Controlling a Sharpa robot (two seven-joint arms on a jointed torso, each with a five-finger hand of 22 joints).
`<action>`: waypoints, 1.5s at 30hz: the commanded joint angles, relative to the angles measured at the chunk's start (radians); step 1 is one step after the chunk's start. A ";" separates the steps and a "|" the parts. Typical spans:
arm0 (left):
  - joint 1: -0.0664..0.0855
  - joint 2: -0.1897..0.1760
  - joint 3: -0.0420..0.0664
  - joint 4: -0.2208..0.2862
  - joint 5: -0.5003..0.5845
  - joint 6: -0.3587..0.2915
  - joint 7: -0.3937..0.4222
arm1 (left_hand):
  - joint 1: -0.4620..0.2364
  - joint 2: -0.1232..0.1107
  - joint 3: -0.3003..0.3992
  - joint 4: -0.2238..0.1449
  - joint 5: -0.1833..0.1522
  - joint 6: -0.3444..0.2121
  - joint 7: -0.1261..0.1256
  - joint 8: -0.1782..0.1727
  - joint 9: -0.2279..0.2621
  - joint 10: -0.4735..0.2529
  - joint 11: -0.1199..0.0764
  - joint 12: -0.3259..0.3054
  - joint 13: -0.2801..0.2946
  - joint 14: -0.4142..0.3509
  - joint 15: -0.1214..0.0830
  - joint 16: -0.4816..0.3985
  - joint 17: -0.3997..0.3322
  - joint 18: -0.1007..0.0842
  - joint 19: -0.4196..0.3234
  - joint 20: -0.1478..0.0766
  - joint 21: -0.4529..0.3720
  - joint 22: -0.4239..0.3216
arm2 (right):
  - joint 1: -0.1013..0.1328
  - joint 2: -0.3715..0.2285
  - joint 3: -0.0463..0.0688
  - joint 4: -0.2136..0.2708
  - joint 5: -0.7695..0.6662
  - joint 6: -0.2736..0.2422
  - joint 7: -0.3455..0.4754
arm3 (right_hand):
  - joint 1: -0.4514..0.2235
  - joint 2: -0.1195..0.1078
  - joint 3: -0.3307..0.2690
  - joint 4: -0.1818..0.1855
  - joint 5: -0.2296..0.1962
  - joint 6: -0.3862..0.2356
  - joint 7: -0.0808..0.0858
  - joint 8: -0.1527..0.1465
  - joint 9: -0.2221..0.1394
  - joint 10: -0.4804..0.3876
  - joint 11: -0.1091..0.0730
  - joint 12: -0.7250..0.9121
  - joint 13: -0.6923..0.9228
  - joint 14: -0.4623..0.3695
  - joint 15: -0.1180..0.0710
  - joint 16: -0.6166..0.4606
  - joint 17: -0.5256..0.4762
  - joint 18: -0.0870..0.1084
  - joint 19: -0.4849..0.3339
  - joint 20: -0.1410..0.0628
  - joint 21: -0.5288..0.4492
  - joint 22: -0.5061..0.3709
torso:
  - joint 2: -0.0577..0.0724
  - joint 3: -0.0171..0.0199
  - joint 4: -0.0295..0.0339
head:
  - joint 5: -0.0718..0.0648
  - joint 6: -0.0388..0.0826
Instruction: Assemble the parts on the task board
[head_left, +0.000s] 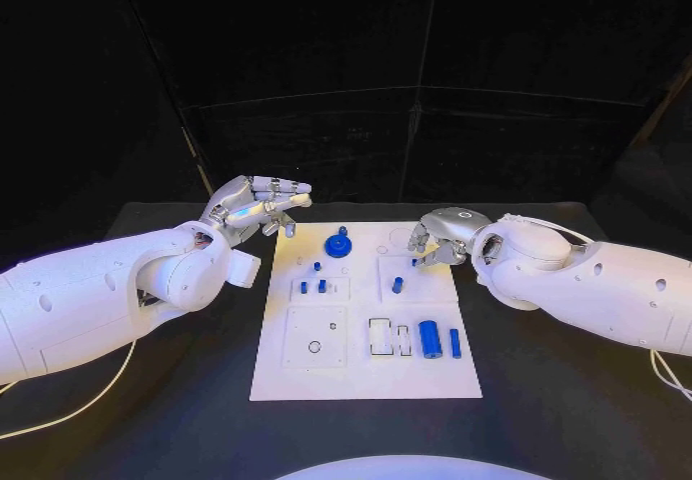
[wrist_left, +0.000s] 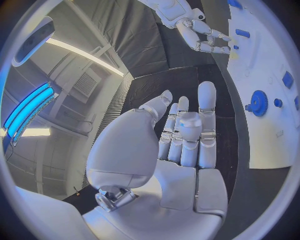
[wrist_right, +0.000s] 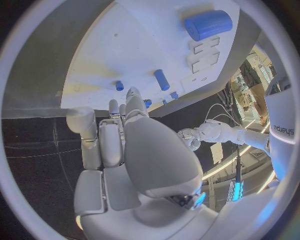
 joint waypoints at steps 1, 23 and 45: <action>0.000 0.001 0.000 0.005 0.061 0.006 0.039 | -0.007 -0.001 -0.006 0.002 0.004 -0.002 0.005 0.001 -0.001 -0.004 0.006 0.006 0.002 -0.008 -0.002 -0.002 -0.002 0.012 -0.006 0.003 -0.002 -0.002 | -0.003 0.005 0.000 -0.006 -0.033 0.026 -0.008 | 0.014 0.002 0.010 -0.004 -0.020 0.001 0.006 -0.008 0.001 -0.001 -0.001 -0.006 -0.011 0.039 0.010 -0.005 -0.002 -0.005 0.003 0.004 0.005 0.001 | 0.001 -0.0003 -0.0006 | -0.001 -0.002; -0.002 0.009 -0.003 -0.012 0.067 0.012 0.019 | -0.004 0.006 -0.004 0.003 0.010 -0.007 0.006 0.002 -0.001 -0.009 0.007 0.011 0.003 -0.010 0.000 -0.002 -0.004 0.012 -0.007 0.004 -0.006 -0.004 | -0.016 0.043 0.000 -0.055 -0.007 0.040 0.007 | 0.066 0.037 0.094 -0.016 -0.057 0.030 0.002 -0.025 0.003 0.032 -0.005 -0.029 -0.069 0.039 0.006 0.003 0.001 -0.006 0.006 0.001 0.013 0.011 | 0.001 0.0002 -0.0004 | 0.001 -0.010; -0.004 0.017 -0.004 -0.022 0.067 0.009 -0.010 | 0.008 0.016 0.003 -0.001 0.010 -0.017 0.009 0.002 -0.002 -0.022 0.009 0.017 0.003 -0.013 0.002 -0.001 -0.008 0.012 -0.007 0.006 -0.011 -0.006 | -0.026 0.051 0.000 -0.067 -0.001 0.079 -0.004 | 0.060 0.019 0.139 -0.005 -0.069 0.053 -0.003 -0.035 0.002 0.062 -0.010 -0.047 -0.101 0.037 0.002 0.000 -0.007 -0.004 0.000 -0.003 0.011 0.005 | 0.001 0.0004 -0.0001 | 0.003 -0.019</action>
